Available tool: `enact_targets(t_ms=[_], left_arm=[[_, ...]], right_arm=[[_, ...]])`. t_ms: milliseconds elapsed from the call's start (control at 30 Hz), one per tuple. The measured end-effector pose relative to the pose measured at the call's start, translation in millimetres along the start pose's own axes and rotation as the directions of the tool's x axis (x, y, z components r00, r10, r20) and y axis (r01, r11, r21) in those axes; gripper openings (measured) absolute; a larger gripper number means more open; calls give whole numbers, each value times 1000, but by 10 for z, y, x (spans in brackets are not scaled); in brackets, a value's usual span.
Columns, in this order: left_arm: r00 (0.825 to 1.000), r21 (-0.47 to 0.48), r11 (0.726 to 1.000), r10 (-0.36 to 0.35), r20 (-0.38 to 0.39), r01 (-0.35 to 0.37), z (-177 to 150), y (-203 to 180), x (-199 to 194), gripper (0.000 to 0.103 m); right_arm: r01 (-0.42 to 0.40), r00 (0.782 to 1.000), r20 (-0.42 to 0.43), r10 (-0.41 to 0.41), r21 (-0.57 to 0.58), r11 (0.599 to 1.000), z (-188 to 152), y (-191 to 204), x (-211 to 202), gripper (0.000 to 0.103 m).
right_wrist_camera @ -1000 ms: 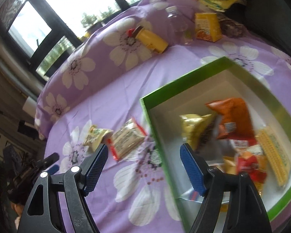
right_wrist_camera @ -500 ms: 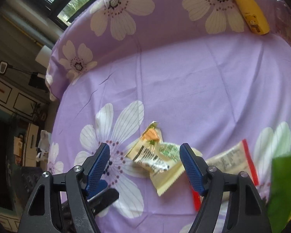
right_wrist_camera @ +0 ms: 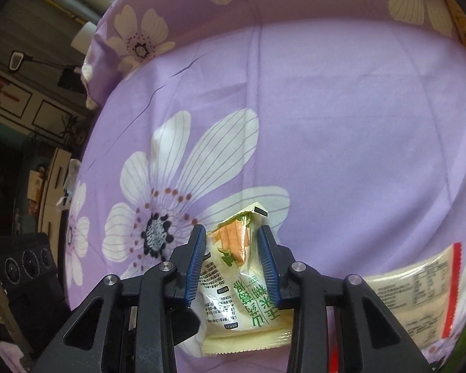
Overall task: Organize snacks
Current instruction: 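Carry the green-and-orange packet over the box with the right gripper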
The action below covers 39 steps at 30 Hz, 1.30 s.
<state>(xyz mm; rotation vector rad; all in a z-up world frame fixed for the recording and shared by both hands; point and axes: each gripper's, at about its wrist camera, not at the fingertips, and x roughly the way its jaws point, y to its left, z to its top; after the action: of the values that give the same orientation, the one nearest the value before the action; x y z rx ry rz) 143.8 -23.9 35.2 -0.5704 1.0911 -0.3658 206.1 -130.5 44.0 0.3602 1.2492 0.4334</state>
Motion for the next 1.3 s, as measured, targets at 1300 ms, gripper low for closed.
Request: enact_targets(t_ms=[1300], left_arm=[[994, 408, 907, -103, -20, 102, -973, -1362, -417, 28]], right_arm=[[86, 914, 382, -140, 155, 984, -1547, 61, -1702, 37]])
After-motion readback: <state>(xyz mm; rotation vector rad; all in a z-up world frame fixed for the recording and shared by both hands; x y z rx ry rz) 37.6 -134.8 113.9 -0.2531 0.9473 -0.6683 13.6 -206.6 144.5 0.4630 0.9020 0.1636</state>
